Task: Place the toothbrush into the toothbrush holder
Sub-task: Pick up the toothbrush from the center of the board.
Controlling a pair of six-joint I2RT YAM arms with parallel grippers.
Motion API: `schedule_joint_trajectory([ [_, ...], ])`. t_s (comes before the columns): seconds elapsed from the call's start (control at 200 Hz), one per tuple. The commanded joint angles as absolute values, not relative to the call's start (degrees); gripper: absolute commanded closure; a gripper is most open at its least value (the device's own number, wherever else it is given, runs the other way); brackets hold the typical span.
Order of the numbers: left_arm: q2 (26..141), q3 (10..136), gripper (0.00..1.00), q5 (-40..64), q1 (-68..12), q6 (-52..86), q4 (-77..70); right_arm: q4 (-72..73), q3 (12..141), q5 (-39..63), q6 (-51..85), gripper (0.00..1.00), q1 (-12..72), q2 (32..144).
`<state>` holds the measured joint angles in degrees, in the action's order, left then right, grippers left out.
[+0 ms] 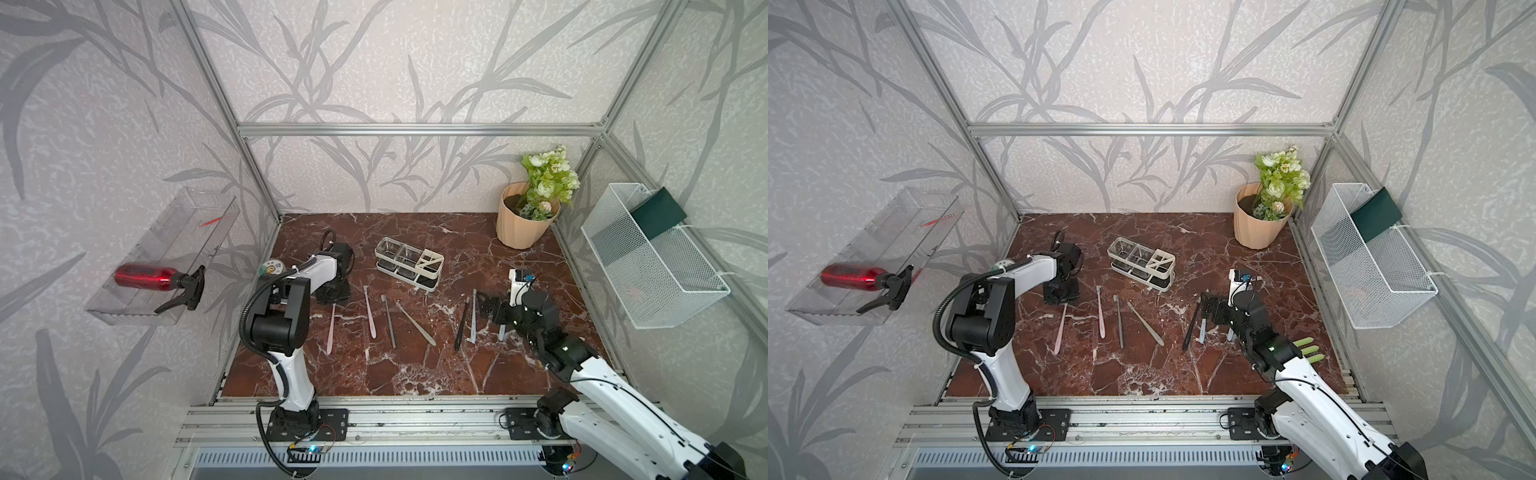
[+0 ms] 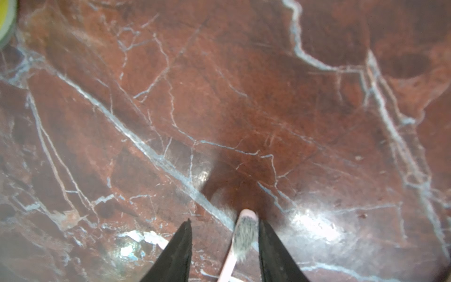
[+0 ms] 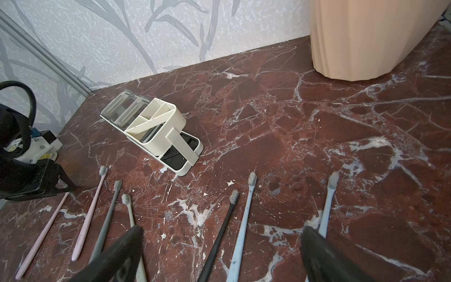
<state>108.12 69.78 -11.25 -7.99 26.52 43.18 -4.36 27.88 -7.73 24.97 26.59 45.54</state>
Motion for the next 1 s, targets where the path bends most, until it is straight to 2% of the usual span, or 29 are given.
schedule_joint_trajectory([
  [0.0,110.41,70.0,0.6,-11.81,-7.91,26.93,45.38,-4.02,27.51,-8.88,24.39,0.01,27.03,44.65],
  [0.225,111.48,70.05,0.63,-11.3,-7.92,26.81,45.81,-4.38,27.59,-9.13,24.26,0.01,27.06,44.52],
  [0.285,111.77,70.37,0.68,-11.46,-7.91,27.2,46.32,-4.36,27.6,-9.22,24.26,0.01,27.05,44.47],
  [0.375,111.75,70.4,0.7,-11.54,-7.93,27.25,46.4,-4.48,27.6,-9.3,24.26,0.01,27.03,44.47],
  [0.43,111.77,70.4,0.74,-11.48,-7.96,27.26,46.47,-4.46,27.61,-9.4,24.26,0.01,27.07,44.47],
  [0.66,111.83,70.5,0.75,-11.36,-7.93,27.32,46.86,-4.59,27.45,-9.66,24.3,0.01,27.03,44.56],
  [0.77,111.89,70.57,0.81,-11.19,-7.91,27.33,46.91,-4.44,27.5,-9.58,24.28,0.01,27.04,44.87],
  [0.995,111.92,70.56,0.86,-11.1,-7.95,27.24,47.11,-4.23,27.59,-9.4,24.28,0.01,27.05,45.44],
])
